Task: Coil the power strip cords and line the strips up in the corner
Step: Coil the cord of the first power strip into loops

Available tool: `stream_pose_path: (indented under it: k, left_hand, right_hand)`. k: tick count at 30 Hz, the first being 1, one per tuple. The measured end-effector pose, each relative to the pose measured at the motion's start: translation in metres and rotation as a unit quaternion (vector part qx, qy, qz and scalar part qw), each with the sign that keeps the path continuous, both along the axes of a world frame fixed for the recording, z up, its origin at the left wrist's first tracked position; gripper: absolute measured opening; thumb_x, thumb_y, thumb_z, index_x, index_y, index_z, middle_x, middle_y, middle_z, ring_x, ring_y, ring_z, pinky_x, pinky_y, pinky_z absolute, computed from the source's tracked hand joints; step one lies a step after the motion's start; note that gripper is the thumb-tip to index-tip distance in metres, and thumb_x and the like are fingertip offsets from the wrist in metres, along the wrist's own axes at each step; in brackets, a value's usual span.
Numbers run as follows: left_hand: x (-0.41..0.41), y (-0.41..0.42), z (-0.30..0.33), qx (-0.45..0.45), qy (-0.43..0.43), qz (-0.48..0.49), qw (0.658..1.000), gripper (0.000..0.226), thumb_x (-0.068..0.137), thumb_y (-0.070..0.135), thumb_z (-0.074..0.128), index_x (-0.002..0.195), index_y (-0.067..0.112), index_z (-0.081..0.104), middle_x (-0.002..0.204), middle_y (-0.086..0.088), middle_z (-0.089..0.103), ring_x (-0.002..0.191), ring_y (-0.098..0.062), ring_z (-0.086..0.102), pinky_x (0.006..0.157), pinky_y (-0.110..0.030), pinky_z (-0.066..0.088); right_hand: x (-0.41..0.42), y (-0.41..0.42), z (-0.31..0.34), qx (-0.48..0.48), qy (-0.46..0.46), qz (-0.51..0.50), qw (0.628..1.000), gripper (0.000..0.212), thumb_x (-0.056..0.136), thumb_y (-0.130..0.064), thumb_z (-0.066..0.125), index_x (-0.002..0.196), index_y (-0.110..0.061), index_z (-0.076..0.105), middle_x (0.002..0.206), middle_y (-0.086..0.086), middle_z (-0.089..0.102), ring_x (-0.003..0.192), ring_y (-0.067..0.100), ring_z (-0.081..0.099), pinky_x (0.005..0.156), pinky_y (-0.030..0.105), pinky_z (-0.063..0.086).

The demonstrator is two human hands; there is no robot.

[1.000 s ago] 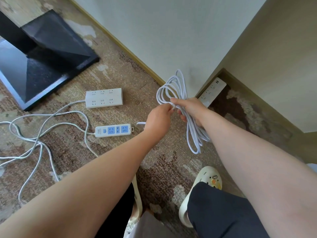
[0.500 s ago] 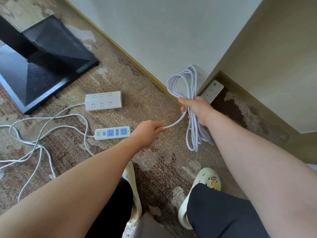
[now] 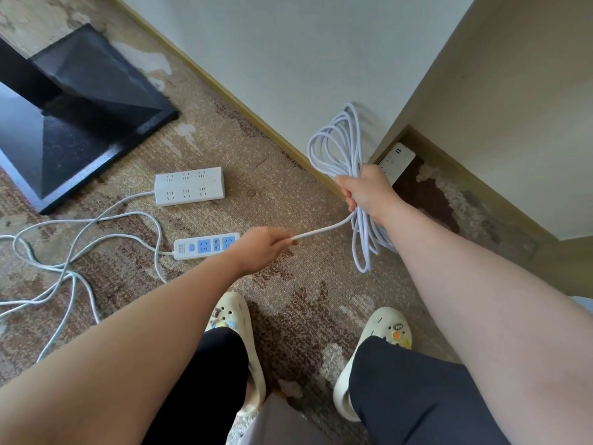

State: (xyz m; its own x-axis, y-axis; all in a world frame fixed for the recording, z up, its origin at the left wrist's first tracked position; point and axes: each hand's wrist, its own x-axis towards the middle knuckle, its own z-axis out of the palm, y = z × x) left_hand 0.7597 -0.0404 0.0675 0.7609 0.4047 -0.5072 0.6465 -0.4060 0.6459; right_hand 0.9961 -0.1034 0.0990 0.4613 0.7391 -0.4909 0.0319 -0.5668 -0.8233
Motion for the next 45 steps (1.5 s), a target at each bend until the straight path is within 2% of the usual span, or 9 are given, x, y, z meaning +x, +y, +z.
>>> stream_pose_path:
  k: [10,15,20,23,26,30,34,40,45]
  left_hand:
    - [-0.065,0.030,-0.001,0.138,0.174,-0.054,0.973,0.020,0.100,0.031,0.043,0.095,0.025,0.061,0.084,0.004,0.061,0.072,-0.014,0.052,0.060,-0.029,0.038]
    - [0.014,0.013,0.032,0.313,-0.005,-0.175,0.934,0.016,0.091,0.035,0.056,0.103,0.031,0.066,0.098,0.012,0.062,0.098,-0.011,0.054,0.101,-0.030,0.039]
    - [0.069,-0.014,0.045,0.358,-0.004,-0.133,0.924,0.019,0.089,0.030,0.062,0.108,0.031,0.067,0.099,0.004,0.050,0.097,-0.018,0.049,0.084,-0.032,0.043]
    - [0.079,-0.010,0.043,0.292,0.005,-0.051,0.955,0.026,0.095,0.016,0.055,0.113,0.030,0.067,0.093,0.003,0.059,0.082,-0.019,0.059,0.067,-0.032,0.049]
    - [0.084,-0.007,0.037,0.033,-0.031,0.068,0.997,0.037,0.091,0.000,0.050,0.115,0.022,0.068,0.101,-0.001,0.071,0.084,-0.021,0.068,0.074,-0.042,0.058]
    - [0.084,-0.009,0.035,-0.283,-0.094,0.222,0.928,0.032,0.094,0.005,0.051,0.109,0.029,0.066,0.099,0.004,0.070,0.087,-0.020,0.068,0.063,-0.029,0.057]
    - [0.090,-0.017,0.033,-0.333,-0.163,0.287,0.883,0.018,0.097,0.018,0.053,0.111,0.022,0.064,0.093,0.004,0.075,0.075,-0.010,0.069,0.062,-0.023,0.055]
    - [0.101,-0.045,0.027,-0.218,-0.154,0.270,0.925,0.010,0.085,0.008,0.067,0.092,0.013,0.071,0.075,-0.003,0.071,0.066,-0.014,0.067,0.068,-0.032,0.060]
    - [0.120,-0.061,0.016,-0.189,-0.136,0.287,0.929,0.020,0.085,0.004,0.067,0.098,0.006,0.053,0.084,-0.014,0.070,0.066,-0.024,0.070,0.063,-0.040,0.061]
  right_hand:
    - [0.012,-0.006,-0.006,-0.028,-0.107,0.013,0.994,0.020,0.090,-0.011,0.059,0.071,-0.012,0.053,0.059,0.007,0.049,0.049,0.019,0.046,0.053,0.033,0.042]
    - [-0.002,-0.004,-0.012,-0.092,-0.096,0.111,0.985,0.009,0.092,-0.016,0.064,0.083,-0.016,0.063,0.066,0.003,0.062,0.044,0.009,0.055,0.045,0.023,0.047]
    - [-0.007,-0.007,-0.015,-0.101,-0.004,0.081,0.992,0.012,0.089,-0.015,0.065,0.086,-0.003,0.068,0.065,0.004,0.068,0.046,0.013,0.055,0.049,0.027,0.046]
    - [-0.003,-0.015,-0.017,-0.094,0.055,0.050,0.993,0.013,0.091,-0.014,0.063,0.094,-0.002,0.068,0.067,0.005,0.070,0.049,0.016,0.053,0.049,0.028,0.046]
    - [0.000,-0.021,-0.019,-0.097,0.063,0.035,0.993,0.011,0.090,-0.015,0.063,0.090,-0.005,0.068,0.063,0.003,0.068,0.048,0.015,0.054,0.048,0.027,0.045]
    - [0.008,-0.024,-0.021,-0.098,0.068,0.000,0.993,0.007,0.091,-0.017,0.065,0.091,-0.010,0.067,0.062,0.001,0.067,0.048,0.014,0.053,0.049,0.026,0.045]
    - [0.014,-0.027,-0.023,-0.087,0.088,-0.051,0.991,0.009,0.091,-0.016,0.066,0.092,-0.007,0.068,0.058,-0.001,0.067,0.050,0.015,0.054,0.048,0.026,0.047]
    - [0.015,-0.048,-0.033,-0.096,0.111,-0.078,0.986,0.014,0.087,-0.018,0.071,0.093,-0.006,0.070,0.057,-0.001,0.064,0.051,0.014,0.056,0.052,0.028,0.047]
    - [0.011,-0.076,-0.047,-0.058,0.226,-0.174,0.957,0.018,0.091,-0.019,0.066,0.089,-0.001,0.069,0.072,0.012,0.060,0.060,0.022,0.057,0.063,0.036,0.048]
